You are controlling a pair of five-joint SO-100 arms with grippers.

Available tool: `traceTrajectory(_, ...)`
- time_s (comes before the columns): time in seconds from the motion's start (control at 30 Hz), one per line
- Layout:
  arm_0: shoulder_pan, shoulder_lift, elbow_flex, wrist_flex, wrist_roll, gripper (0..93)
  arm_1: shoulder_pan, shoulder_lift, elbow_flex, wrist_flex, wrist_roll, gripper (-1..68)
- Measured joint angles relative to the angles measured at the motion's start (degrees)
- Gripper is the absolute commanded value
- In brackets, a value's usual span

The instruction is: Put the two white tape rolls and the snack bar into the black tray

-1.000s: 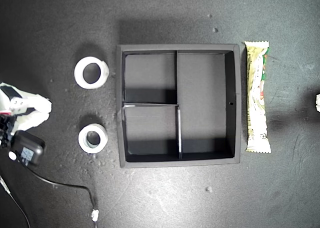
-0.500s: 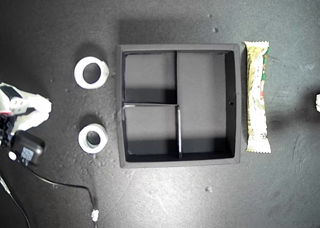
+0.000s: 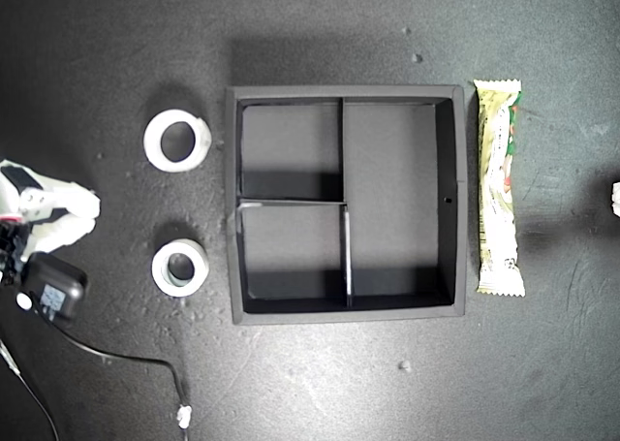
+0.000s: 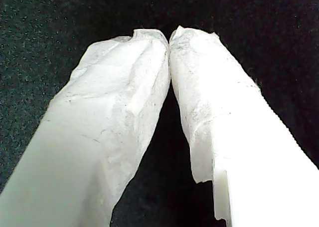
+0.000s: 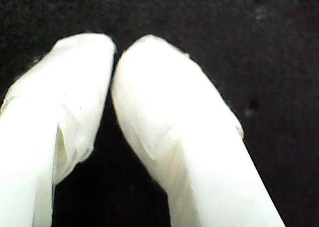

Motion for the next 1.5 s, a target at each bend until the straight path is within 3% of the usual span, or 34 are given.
traceTrajectory(0.4,-0.35,0.0,0.0,0.0,0.0,0.3,0.0,0.0,0.0,0.0,0.0,0.6)
traceTrajectory(0.57,-4.13,0.0,0.0,-0.35,1.14,16.7,2.99,0.0,0.0,0.0,-0.09,1.4)
traceTrajectory(0.63,-6.15,0.0,0.0,-0.44,0.26,18.5,3.08,-0.09,0.0,-0.53,-0.18,0.3)
traceTrajectory(0.7,-7.82,0.0,0.0,-0.88,0.09,16.5,2.81,-0.53,0.0,-2.64,-0.53,-0.1)
traceTrajectory(0.8,-9.49,0.0,0.0,-4.39,0.88,1.5,2.55,-0.62,0.0,-6.33,-0.53,-0.3)
traceTrajectory(0.9,-9.93,0.0,0.0,-6.94,0.26,0.0,2.55,-0.7,0.0,-12.3,-0.62,-0.3)
traceTrajectory(1.07,-7.73,0.0,0.0,-17.23,11.95,0.0,4.92,-0.79,0.0,-18.81,15.21,-0.4)
traceTrajectory(1.27,-7.56,0.09,-0.88,-26.46,21.71,7.7,5.19,-0.79,0.0,-20.04,40.78,-0.4)
traceTrajectory(1.37,-8.0,-0.79,-5.01,-27.25,22.85,9.7,5.62,-0.79,0.0,-24.52,32.26,-0.3)
traceTrajectory(1.5,-8.96,-13.62,-12.39,-28.92,23.03,12.8,7.82,-0.79,0.0,-35.77,9.32,-0.2)
